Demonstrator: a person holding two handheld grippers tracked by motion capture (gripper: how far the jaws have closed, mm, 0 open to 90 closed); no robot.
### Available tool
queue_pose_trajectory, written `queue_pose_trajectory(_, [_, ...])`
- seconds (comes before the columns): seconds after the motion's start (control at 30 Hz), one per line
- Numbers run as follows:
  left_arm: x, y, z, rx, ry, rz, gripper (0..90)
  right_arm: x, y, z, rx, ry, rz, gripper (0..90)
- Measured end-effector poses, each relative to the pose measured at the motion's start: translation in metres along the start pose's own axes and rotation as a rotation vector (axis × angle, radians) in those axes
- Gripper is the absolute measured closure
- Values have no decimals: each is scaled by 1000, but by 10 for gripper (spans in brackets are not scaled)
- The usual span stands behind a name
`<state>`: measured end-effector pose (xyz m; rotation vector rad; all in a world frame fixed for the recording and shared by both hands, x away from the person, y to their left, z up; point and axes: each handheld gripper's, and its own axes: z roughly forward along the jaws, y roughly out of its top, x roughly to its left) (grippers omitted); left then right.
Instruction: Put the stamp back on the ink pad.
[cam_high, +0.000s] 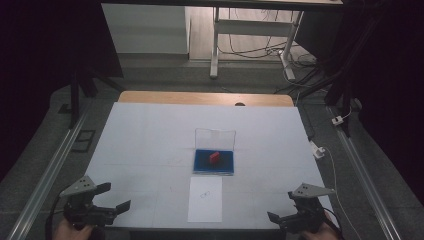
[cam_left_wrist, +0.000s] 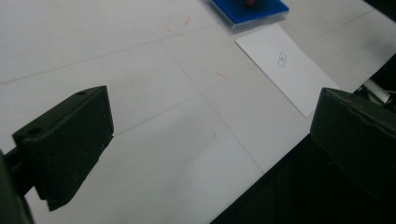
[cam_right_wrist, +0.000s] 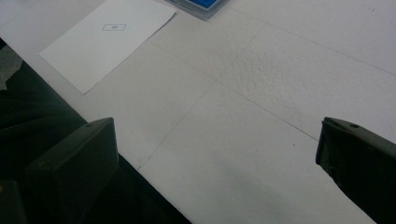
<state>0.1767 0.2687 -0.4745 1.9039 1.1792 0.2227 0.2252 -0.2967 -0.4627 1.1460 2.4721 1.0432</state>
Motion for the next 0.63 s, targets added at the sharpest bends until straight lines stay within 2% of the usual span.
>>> queue_pose_trajectory(0.23, [-4, -4, -2, 35, 46, 19, 0, 0, 0, 0, 0, -1, -3, 0])
queue_pose_trajectory(0.43, [-4, -8, -4, 85, 79, 11, 0, 1, 0, 0, 2, -6, -6, 0])
queue_pose_trajectory(0.63, [-4, -7, -3, 101, 73, 5, 0, 1, 0, 1, 9, -11, -4, 0])
